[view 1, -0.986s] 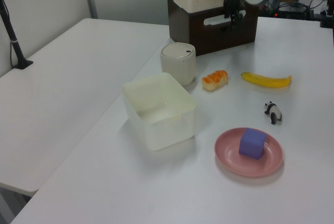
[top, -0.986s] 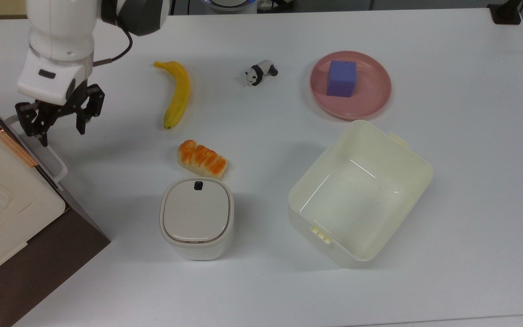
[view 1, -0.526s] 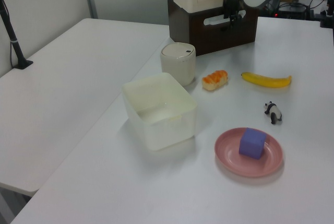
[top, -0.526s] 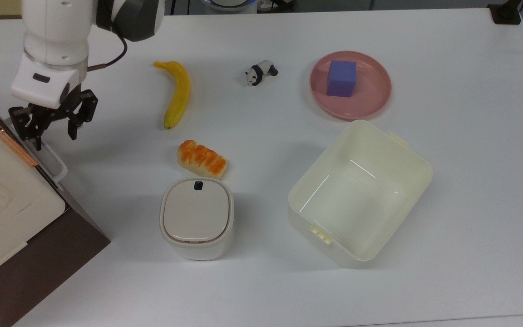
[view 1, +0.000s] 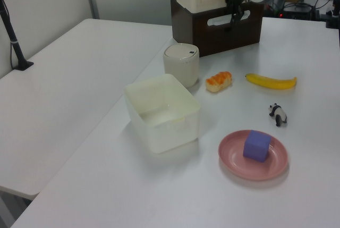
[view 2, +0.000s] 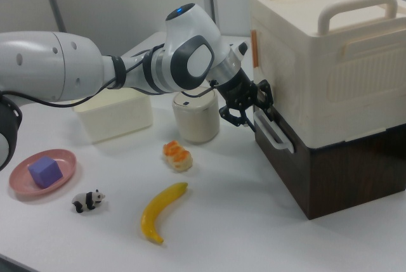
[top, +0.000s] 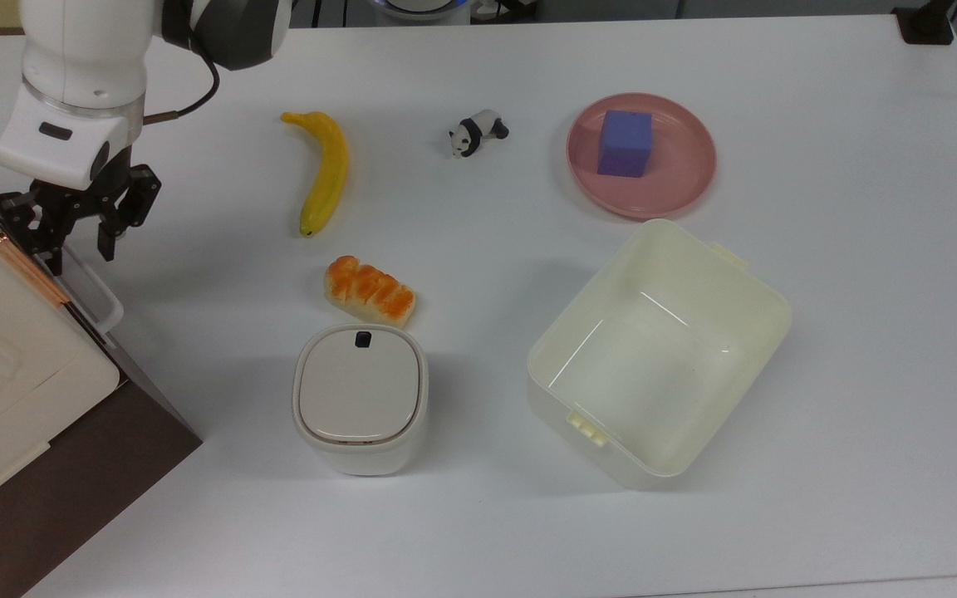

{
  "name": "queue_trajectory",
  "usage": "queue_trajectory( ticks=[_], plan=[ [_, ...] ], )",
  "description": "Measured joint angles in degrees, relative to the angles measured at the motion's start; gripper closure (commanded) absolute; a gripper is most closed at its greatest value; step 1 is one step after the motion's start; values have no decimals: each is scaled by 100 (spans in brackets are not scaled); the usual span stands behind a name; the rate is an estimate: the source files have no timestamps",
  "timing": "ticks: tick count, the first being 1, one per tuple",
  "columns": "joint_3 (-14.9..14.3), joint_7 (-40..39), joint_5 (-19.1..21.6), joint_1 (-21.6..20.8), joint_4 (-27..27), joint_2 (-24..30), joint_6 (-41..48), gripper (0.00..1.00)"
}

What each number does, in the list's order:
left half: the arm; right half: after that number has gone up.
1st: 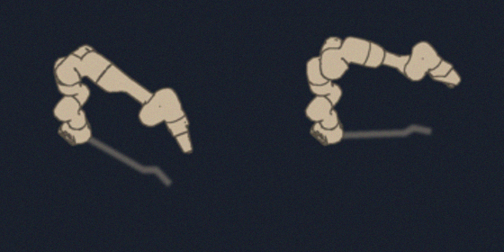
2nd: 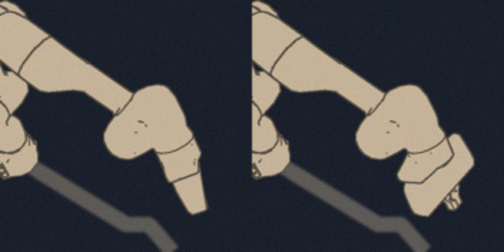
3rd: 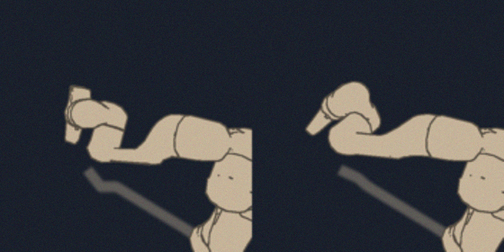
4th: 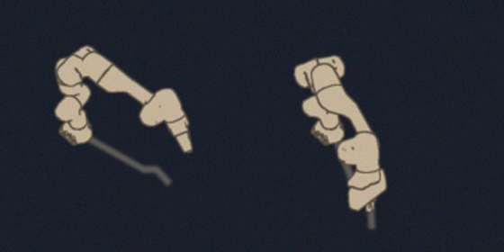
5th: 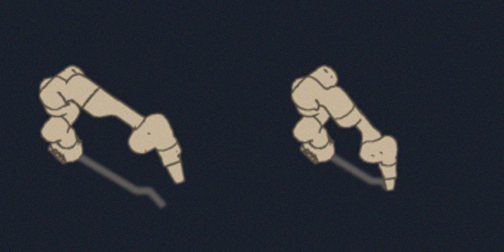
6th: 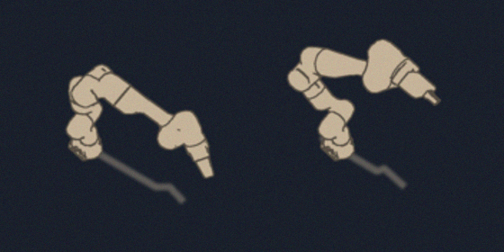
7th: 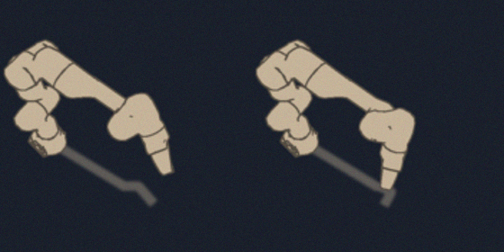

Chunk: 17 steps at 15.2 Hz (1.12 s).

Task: Slide the drawer open
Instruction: 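Close the gripper on the white drawer handle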

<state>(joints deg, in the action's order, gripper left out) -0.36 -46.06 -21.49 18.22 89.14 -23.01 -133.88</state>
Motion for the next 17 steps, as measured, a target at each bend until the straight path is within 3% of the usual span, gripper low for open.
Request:
queue_trajectory(
  ticks=[8,13,17],
  plan=[
    [0,-349,0,7,0,-36,0,52],
    [0,-404,0,8,1,-57,0,78],
    [0,-410,0,10,12,-94,-1,88]
  ],
)
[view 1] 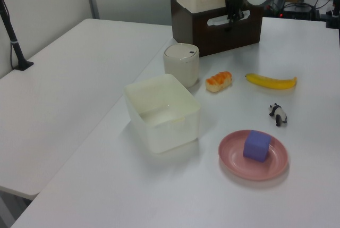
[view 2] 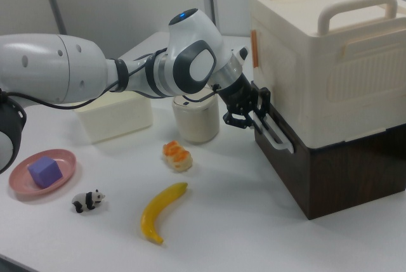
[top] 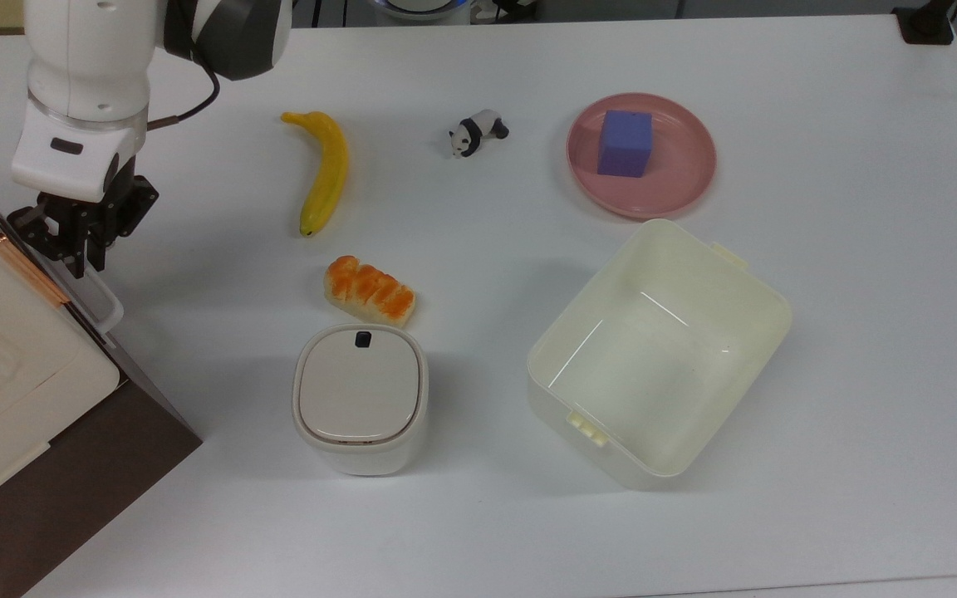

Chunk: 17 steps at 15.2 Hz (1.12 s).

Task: Slide the drawer open
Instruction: 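Close the gripper on the white drawer handle, then pull the drawer handle outward away from the drawer unit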

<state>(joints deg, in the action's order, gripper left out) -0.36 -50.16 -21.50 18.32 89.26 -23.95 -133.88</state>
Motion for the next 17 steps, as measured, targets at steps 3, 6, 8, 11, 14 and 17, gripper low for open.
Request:
queue_trajectory(
  ticks=[3,6,8,11,14,17],
  plan=[
    [0,-18,0,3,-5,-3,0,98],
    [1,-40,0,3,-3,-6,0,100],
    [1,-43,-4,3,-2,-5,0,100],
    [9,-43,-48,3,6,-3,0,100],
    [18,-44,-70,2,74,46,0,100],
    [33,-43,-81,-15,295,207,-3,100]
  ],
)
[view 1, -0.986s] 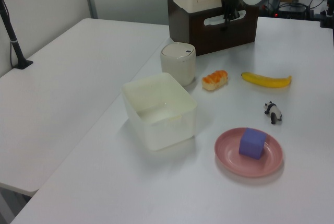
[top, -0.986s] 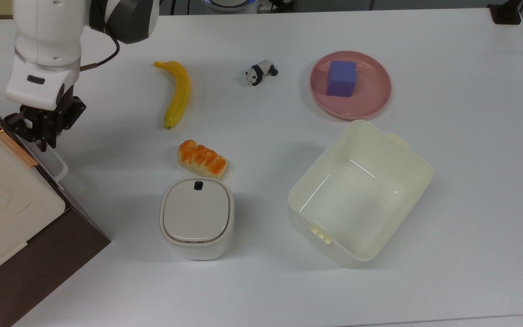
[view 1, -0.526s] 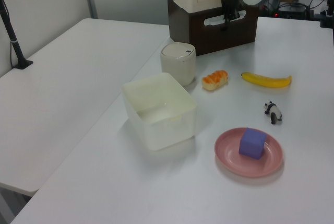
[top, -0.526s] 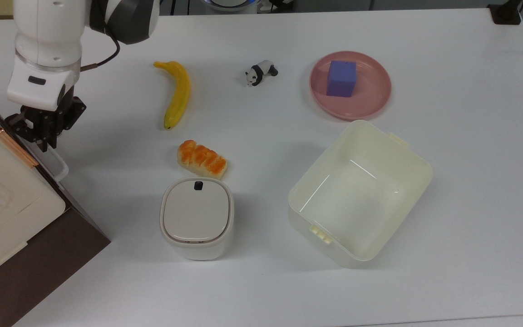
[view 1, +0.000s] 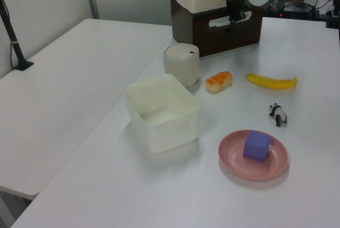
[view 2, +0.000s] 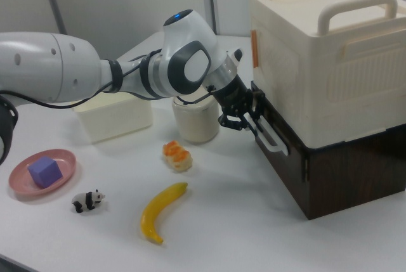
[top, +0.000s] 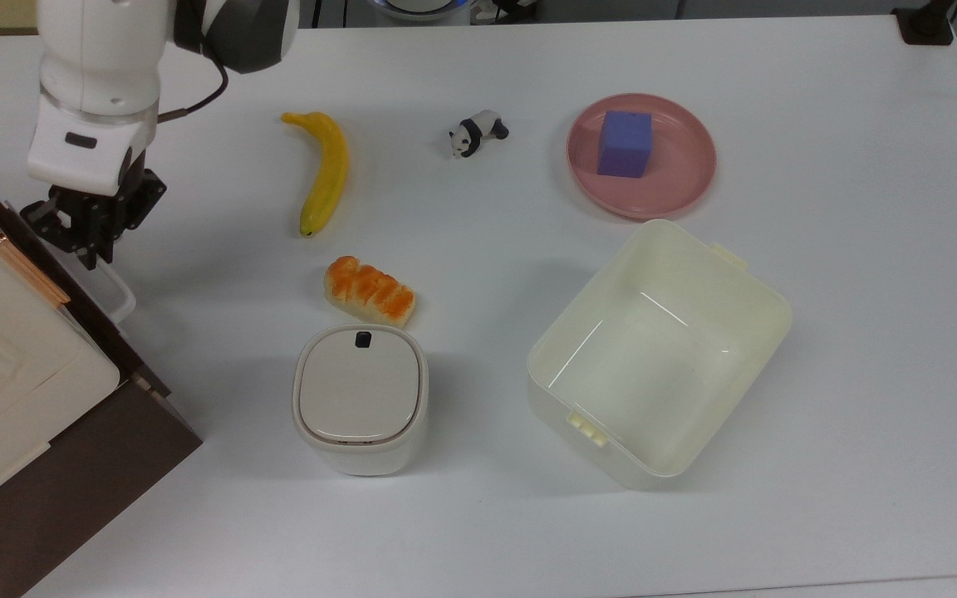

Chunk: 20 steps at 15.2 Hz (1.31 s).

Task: Slide the drawer open
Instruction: 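Pull the drawer handle outward away from the drawer unit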

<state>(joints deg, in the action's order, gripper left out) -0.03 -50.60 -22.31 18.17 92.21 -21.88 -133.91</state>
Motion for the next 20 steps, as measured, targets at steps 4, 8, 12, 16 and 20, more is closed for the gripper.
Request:
queue_trajectory(
  ticks=[4,8,12,16,20],
  plan=[
    [16,1,0,-50,410,295,-27,100],
    [22,5,0,-103,763,551,-48,100],
    [26,5,0,-130,987,710,-95,100],
    [28,6,0,-153,1139,821,-112,99],
    [27,49,0,-175,1250,901,-131,99]
  ],
)
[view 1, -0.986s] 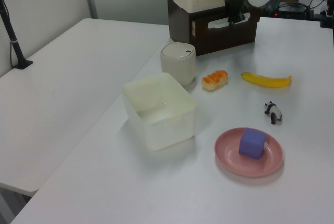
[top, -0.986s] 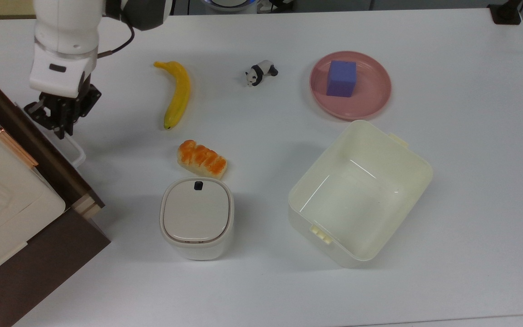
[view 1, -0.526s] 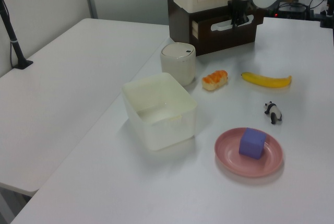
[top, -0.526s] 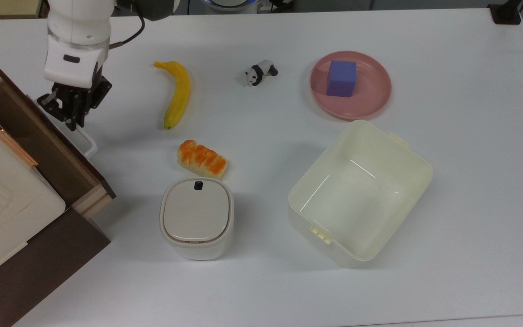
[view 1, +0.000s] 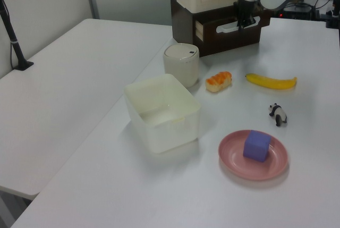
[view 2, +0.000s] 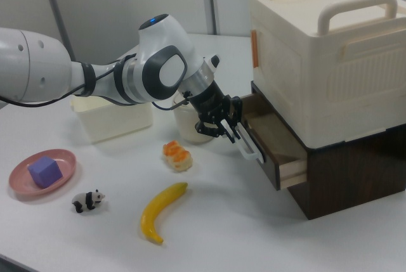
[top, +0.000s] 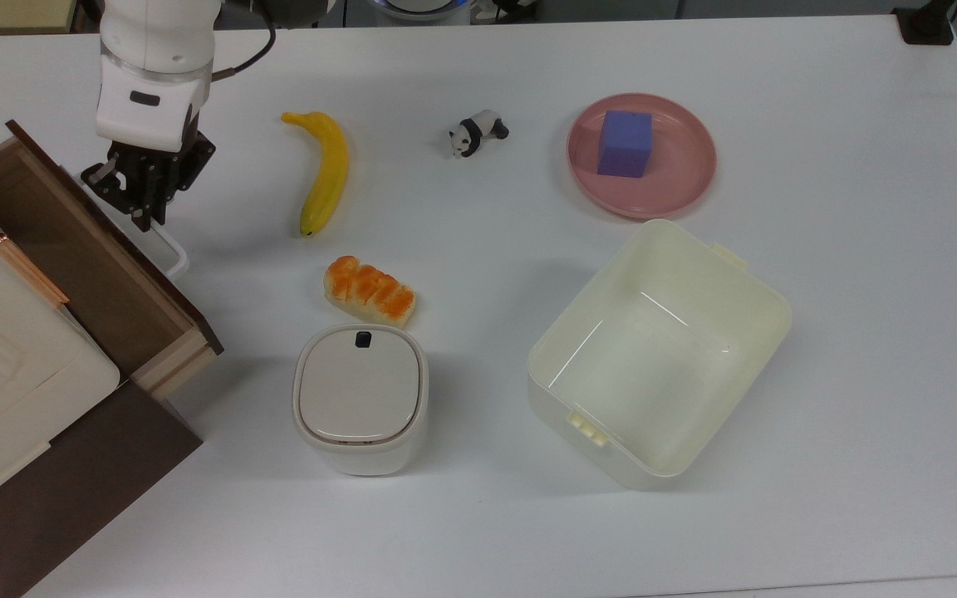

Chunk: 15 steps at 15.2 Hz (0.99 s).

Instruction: Slide the drawer open

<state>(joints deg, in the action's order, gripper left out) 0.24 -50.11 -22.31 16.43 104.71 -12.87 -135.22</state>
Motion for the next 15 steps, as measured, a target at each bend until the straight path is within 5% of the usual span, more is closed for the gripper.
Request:
queue_trajectory(
  ticks=[3,5,7,13,14,15],
  plan=[
    [0,139,0,-34,147,110,0,99],
    [0,185,0,-67,220,166,0,89],
    [0,226,0,-85,243,182,0,53],
    [69,372,194,-228,234,227,368,13],
    [110,467,231,-294,175,253,590,0],
    [145,622,253,-375,104,284,817,0]
  ],
)
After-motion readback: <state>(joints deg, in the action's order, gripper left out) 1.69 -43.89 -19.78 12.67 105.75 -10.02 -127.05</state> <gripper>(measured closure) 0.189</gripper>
